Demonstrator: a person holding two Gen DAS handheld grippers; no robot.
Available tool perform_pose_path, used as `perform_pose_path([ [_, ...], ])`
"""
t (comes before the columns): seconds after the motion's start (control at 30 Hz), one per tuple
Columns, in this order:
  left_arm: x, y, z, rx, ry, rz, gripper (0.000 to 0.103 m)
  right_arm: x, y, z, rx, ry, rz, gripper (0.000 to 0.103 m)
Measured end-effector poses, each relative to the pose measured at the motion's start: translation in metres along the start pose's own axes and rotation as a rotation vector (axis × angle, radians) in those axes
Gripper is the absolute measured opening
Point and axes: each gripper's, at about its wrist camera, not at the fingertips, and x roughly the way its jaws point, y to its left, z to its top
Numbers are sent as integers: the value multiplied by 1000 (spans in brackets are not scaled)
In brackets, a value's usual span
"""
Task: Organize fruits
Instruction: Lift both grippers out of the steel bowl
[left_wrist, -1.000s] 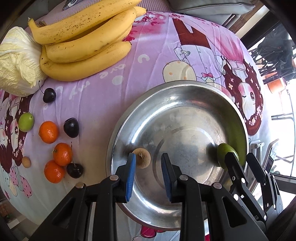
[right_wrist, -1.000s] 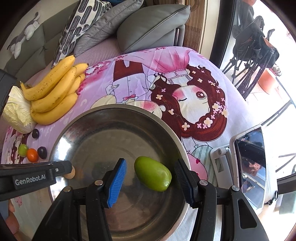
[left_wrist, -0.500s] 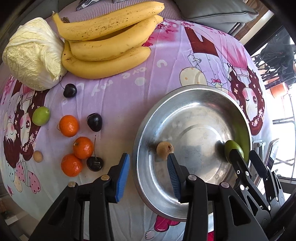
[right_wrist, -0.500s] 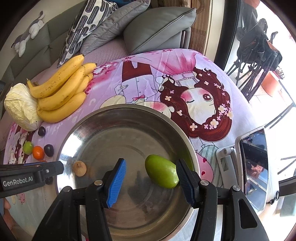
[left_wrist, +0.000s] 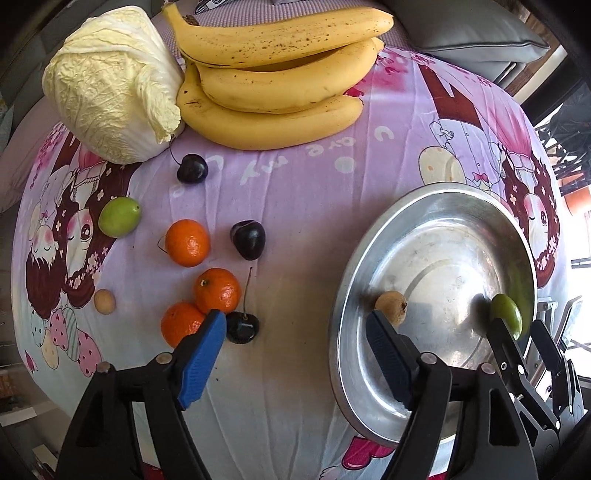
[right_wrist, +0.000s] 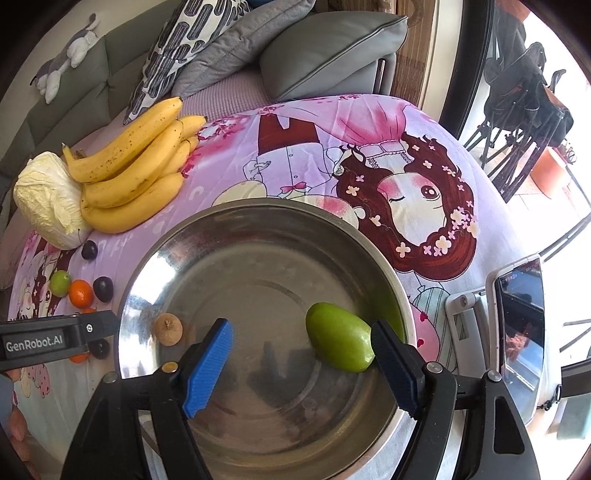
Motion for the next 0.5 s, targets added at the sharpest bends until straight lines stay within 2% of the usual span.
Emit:
perform_pose_path([
  [0.13,0,3,-1,-6,-10,11,84,2,1,-1,-3,2,9,82],
  [0.27,1,7,-3,-17,-9,17,92,2,2,-1,-6,1,9,82],
  [0.43,6,10,-4,-24,4,19,93,4,4,-1,-8,2,12,84],
  [0.5,9,13,-4,-27,9,22,93,4,5,-1,-11,2,13,101],
])
